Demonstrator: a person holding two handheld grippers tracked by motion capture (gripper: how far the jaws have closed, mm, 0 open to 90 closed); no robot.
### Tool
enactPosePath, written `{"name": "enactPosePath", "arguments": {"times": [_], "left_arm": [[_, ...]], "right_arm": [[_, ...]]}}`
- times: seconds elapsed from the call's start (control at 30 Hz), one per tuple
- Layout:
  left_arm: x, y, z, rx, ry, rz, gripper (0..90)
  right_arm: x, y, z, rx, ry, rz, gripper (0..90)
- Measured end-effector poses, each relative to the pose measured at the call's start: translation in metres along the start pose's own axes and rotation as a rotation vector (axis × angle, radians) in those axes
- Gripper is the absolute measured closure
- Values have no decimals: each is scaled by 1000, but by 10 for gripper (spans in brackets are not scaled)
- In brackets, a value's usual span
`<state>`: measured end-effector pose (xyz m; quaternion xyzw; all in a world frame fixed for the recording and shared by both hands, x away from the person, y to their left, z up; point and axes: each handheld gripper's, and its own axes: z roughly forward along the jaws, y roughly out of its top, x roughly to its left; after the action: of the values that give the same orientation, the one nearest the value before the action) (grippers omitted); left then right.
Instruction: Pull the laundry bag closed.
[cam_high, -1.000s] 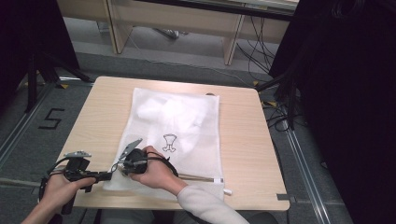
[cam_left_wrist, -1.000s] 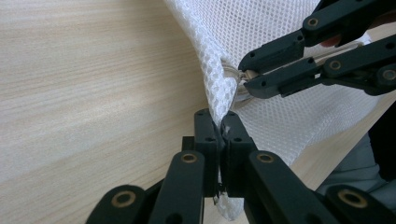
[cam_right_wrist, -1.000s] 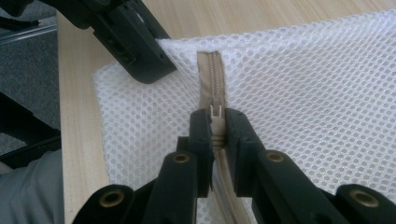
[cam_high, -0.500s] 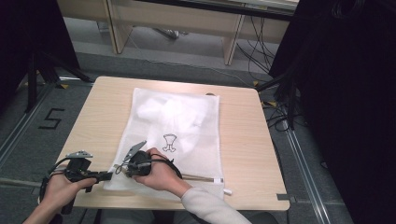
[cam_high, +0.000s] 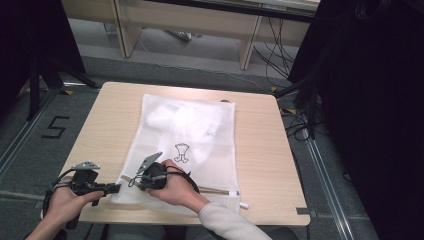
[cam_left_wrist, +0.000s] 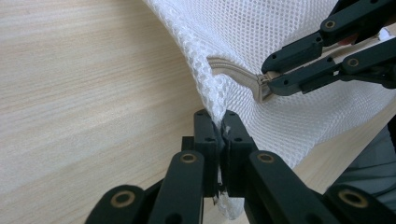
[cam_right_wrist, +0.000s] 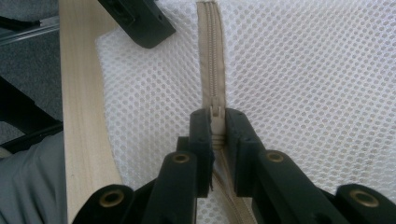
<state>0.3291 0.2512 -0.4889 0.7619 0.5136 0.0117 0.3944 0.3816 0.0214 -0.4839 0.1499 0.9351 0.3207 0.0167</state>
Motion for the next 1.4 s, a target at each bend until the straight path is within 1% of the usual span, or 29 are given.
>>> {"name": "enactPosePath", "arguments": {"times": [0.03,0.07,0.1,0.13,0.17,0.2,0.23,0.27,0.3,0.37,0.4,0.47,0.53,0.7,0.73,0.77,0.87,0.93,1.03,1.1,1.13,1.17,1.23,1.27,1.3,1.33,1.4], "left_arm": [[0,0,0,1,-2,2,864],[0,0,0,1,-2,2,863],[3,0,-2,27,2,29,863],[2,0,-1,20,-4,13,863],[2,0,-1,20,-4,13,862],[1,0,0,10,2,-2,861],[0,-1,0,1,-12,-13,860],[0,-1,0,0,-9,-13,860],[0,-1,0,2,-7,-12,860],[0,-1,0,0,-3,-12,860],[0,-1,1,-8,-1,-15,860],[0,-1,1,4,-7,-5,860],[0,-1,0,4,-4,-1,861],[0,-1,1,0,-7,-7,860],[-1,-1,1,-4,-1,-10,861],[-1,-2,1,-19,3,-13,861],[0,-1,0,-1,-9,-8,860],[0,-1,0,0,-11,-9,861],[0,-1,0,-1,-10,-11,861],[1,-1,0,-4,-8,-10,861],[2,-1,-1,8,-7,2,861],[1,-1,0,-2,-5,-6,861],[1,-1,0,-5,-6,-9,861],[2,-1,-2,12,-2,11,861],[2,-1,-2,12,-2,11,861],[1,-1,0,-5,-4,-9,861],[1,-1,0,-9,-1,-12,861]], "right_arm": [[0,-1,0,-4,2,10,826],[0,-1,-1,0,2,6,826],[-1,-1,0,-8,8,7,826],[-1,-1,-1,-3,7,1,826],[-1,-1,-2,0,9,5,826],[-1,-1,-2,0,10,0,826],[-1,-2,-2,4,6,-1,826],[0,-3,-2,-6,9,20,826],[-2,-4,-3,-1,11,8,826],[-3,-6,-4,-1,9,7,826],[-4,-7,-5,-1,11,-3,826],[-5,-8,-5,-5,14,-2,826],[-5,-9,-5,-6,13,-5,826],[-4,-10,-5,-10,12,-6,826],[-5,-9,-6,-8,14,-7,826],[-4,-10,-5,-12,12,-7,827],[-4,-10,-6,-4,15,-6,826],[-4,-10,-6,-9,16,-5,826],[-4,-10,-7,-4,10,-16,826],[-4,-11,-7,-1,13,-15,826],[-4,-11,-7,-5,13,-13,827],[-3,-12,-8,6,13,10,827],[-4,-12,-9,4,10,3,827],[-4,-13,-9,2,7,2,827],[-4,-13,-9,2,7,2,827],[-5,-13,-11,4,9,5,826],[-6,-14,-11,8,4,4,826]]}}
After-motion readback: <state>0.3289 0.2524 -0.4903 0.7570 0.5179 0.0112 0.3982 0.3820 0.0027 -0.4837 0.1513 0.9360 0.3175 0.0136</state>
